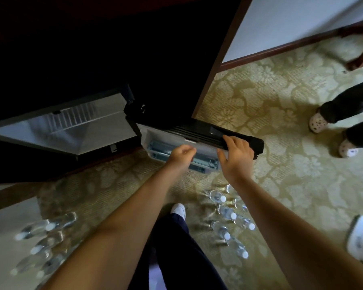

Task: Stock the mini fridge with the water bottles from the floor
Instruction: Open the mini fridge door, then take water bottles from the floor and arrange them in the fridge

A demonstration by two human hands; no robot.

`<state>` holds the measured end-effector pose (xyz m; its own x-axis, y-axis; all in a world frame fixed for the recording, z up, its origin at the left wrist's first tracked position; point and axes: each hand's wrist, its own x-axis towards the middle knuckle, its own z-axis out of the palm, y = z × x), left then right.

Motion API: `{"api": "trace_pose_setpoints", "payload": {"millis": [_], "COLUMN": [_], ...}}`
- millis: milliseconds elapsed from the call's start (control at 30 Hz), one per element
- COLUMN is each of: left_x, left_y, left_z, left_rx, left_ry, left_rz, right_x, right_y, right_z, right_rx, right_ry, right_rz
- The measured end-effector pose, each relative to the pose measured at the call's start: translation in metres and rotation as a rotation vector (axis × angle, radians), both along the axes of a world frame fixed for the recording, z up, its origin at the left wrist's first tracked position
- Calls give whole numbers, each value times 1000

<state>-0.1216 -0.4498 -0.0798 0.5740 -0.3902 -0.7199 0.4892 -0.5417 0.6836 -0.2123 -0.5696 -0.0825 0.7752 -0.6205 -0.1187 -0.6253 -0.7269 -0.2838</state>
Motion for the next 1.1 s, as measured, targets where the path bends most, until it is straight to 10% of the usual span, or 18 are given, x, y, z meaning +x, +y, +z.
{"api": "trace_pose_setpoints", "payload": {"millis": [433,1100], "left_x": [14,-23], "left_y": [124,447], "left_z": [-38,-120], "left_rx": [138,412], "left_ry": [54,59], "left_rz": [-9,192], "right_x": [27,96], "right_y": [90,390], "right_z": [-13,-111], "right_rx": [114,507], "right_ry": [2,579], "right_rz": [267,740]}}
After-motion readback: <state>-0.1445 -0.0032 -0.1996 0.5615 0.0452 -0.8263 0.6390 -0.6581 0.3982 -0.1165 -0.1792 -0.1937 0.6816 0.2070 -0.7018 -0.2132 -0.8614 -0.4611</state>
